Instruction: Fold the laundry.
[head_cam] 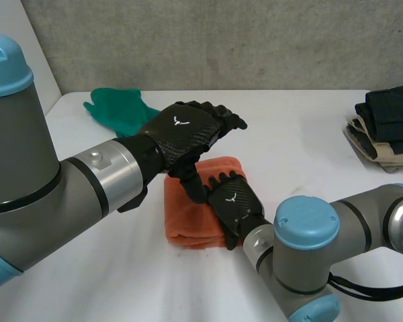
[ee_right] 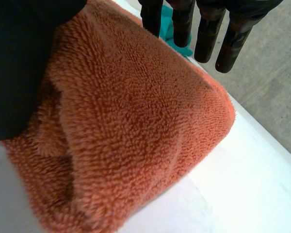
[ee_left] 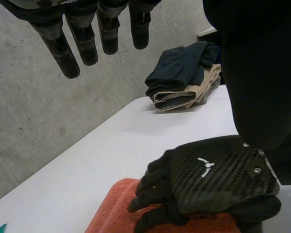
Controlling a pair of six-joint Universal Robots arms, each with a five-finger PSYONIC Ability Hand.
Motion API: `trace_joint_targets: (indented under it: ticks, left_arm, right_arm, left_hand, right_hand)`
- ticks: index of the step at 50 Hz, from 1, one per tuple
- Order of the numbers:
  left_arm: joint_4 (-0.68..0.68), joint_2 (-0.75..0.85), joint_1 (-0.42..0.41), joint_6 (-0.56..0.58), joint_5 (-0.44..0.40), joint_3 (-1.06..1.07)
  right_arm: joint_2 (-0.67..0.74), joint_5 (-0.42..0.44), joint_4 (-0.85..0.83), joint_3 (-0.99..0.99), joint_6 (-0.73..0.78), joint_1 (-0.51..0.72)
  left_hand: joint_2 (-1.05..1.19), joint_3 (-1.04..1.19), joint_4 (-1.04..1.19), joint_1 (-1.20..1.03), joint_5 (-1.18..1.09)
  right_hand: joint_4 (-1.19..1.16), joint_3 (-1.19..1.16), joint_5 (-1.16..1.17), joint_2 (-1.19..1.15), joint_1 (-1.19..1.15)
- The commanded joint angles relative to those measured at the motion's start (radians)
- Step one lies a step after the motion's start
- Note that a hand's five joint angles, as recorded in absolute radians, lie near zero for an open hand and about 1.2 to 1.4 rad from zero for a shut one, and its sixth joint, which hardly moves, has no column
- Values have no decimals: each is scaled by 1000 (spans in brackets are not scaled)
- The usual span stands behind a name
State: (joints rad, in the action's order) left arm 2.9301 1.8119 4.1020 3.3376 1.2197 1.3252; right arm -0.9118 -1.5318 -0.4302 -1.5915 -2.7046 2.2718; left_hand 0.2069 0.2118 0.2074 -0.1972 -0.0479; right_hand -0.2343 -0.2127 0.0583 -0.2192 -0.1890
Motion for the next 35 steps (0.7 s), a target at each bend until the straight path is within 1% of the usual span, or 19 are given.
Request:
trace_joint_targets:
  ticks: [1, 3, 7, 8, 10, 12, 14, 15, 18, 19, 20, 23, 28, 35]
  left_arm:
    - [1, 1, 0, -1, 1, 0]
    - [1, 0, 0, -1, 1, 0]
    - [1, 0, 0, -1, 1, 2]
    - [1, 0, 1, -1, 1, 2]
    - [1, 0, 1, 0, 1, 2]
    - [3, 0, 4, 0, 3, 0]
    - [3, -2, 8, -1, 3, 0]
    - [3, -2, 8, 0, 3, 0]
    - [3, -2, 9, -1, 3, -1]
    - [3, -2, 9, -1, 3, -1]
    - [3, -2, 9, -1, 3, -1]
    - [3, -5, 17, -1, 4, -3]
    - [3, -5, 23, -1, 4, -3]
    - [4, -17, 31, -6, 4, -3]
  right_arm:
    - [45, 7, 1, 76, -1, 2]
    - [59, 4, 7, 97, -1, 0]
    - [94, 7, 10, 139, -1, 0]
    - [100, 10, 8, 151, -1, 0]
    - [105, 15, 7, 163, -1, 0]
    - [117, 22, 5, 183, -3, 0]
    - [123, 33, 5, 197, -4, 0]
    - [128, 47, 5, 209, -7, -1]
    - [136, 71, 8, 226, -9, -1]
    - [139, 88, 7, 235, -9, -1]
    - [139, 96, 7, 240, -9, -3]
    - [142, 113, 5, 257, -9, -8]
    - [145, 117, -1, 283, -9, -20]
    - [129, 122, -4, 327, 3, -130]
  left_hand:
    - [39, 34, 38, -49, -23]
    - [39, 34, 38, -49, -23]
    - [39, 34, 38, -49, -23]
    - [39, 34, 38, -49, -23]
    - [42, 37, 41, -52, -26]
    - [42, 37, 41, -52, -26]
    - [42, 37, 41, -52, -26]
    - [45, 40, 44, -54, -29]
    - [45, 40, 44, -54, -29]
    - [48, 43, 47, -57, -32]
    - [48, 43, 47, -57, -32]
    - [48, 43, 47, -57, -32]
    - [48, 43, 47, -57, -32]
    - [48, 43, 47, -57, -32]
  right_hand:
    - [56, 34, -54, 41, 10]
    - [-6, -28, 7, -21, -51]
    - [-244, -265, 245, -259, -289]
    - [-334, -356, 336, -349, -380]
    - [-426, -447, 427, -441, -471]
    - [-602, -623, 603, -617, -647]
    - [-725, -747, 726, -740, -770]
    - [-845, -866, 846, -860, -890]
    - [-1010, -1031, 1011, -1025, -1055]
    - [-1124, -1145, 1125, -1139, -1169]
    - [-1162, -1183, 1163, -1177, -1207]
    - [-1162, -1184, 1163, -1177, -1207]
    - [-1162, -1184, 1163, -1177, -1207]
    - [-1162, -1184, 1163, -1177, -1207]
